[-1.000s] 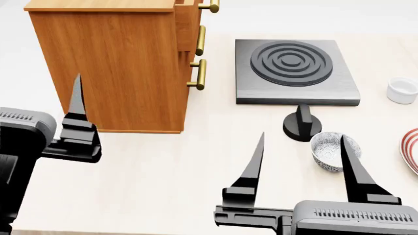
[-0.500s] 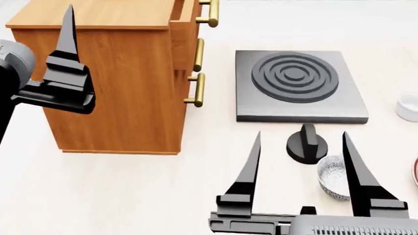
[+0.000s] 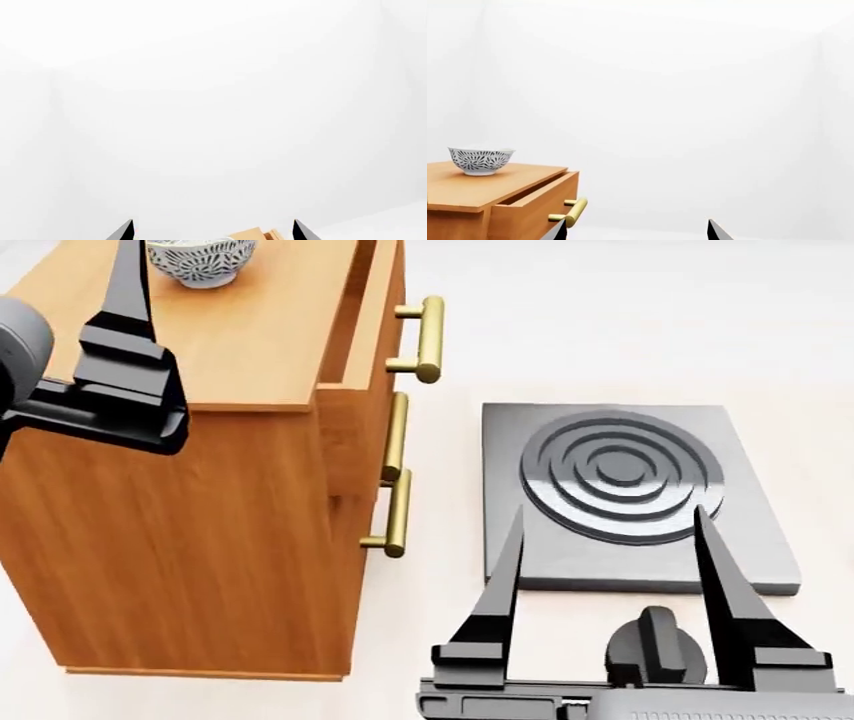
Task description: Pick the akita bowl on the wooden cabinet and place it on the plate.
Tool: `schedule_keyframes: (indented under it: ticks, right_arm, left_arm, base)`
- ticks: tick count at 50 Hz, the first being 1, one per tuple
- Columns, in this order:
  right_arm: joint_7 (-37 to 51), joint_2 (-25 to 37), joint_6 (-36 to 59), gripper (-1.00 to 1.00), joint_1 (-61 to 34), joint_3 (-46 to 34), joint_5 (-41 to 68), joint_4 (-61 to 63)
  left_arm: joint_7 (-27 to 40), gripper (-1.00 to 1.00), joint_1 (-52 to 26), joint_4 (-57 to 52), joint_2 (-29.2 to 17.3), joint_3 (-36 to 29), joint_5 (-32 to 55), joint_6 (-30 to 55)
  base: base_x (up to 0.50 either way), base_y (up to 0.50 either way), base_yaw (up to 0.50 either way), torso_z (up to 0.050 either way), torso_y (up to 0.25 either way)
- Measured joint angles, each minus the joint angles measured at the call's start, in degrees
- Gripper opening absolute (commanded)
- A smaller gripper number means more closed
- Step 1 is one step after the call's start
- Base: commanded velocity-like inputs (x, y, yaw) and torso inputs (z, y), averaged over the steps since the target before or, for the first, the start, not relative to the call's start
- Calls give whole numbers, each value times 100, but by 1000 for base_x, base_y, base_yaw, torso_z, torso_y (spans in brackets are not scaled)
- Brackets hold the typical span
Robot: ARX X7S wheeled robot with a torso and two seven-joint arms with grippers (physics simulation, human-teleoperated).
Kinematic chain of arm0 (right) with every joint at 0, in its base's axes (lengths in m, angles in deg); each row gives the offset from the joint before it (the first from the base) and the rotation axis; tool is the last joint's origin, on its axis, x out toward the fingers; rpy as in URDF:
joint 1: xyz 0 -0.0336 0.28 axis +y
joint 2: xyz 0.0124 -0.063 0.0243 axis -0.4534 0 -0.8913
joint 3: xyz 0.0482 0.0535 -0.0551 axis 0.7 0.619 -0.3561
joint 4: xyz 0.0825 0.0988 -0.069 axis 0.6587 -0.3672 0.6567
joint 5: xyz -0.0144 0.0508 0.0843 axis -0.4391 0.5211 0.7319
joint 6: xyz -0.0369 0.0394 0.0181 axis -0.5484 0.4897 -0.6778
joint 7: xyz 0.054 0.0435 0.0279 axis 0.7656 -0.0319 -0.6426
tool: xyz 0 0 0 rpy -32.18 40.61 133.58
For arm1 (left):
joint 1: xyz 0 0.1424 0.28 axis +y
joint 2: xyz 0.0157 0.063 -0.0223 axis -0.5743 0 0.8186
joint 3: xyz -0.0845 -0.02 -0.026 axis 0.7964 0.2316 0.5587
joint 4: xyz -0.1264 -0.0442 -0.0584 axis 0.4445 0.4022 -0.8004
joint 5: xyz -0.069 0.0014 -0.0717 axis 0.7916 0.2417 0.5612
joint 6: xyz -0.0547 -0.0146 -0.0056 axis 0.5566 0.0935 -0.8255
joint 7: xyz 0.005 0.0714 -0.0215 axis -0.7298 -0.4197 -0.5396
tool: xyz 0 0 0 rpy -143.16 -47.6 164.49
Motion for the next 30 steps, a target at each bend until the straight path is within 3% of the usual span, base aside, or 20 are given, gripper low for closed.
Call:
schedule_keyframes:
  ticks: [9, 25, 30]
  right_arm:
    - [21, 13, 25, 100, -11, -3, 23, 19]
    - [67, 25, 70, 100, -36, -28, 40, 34]
    - [76, 30, 65, 100, -38, -34, 47, 34]
  left_arm:
    - [22, 100, -133, -131, 51, 59, 92, 199]
    - [101, 100, -366, -390, 148, 207, 335, 581]
    - [363, 100, -540, -391, 129, 318, 761, 689]
  base:
    - [374, 0, 0, 0, 2]
    - [0, 0, 0, 0, 0]
    - [0, 0, 0, 0, 0]
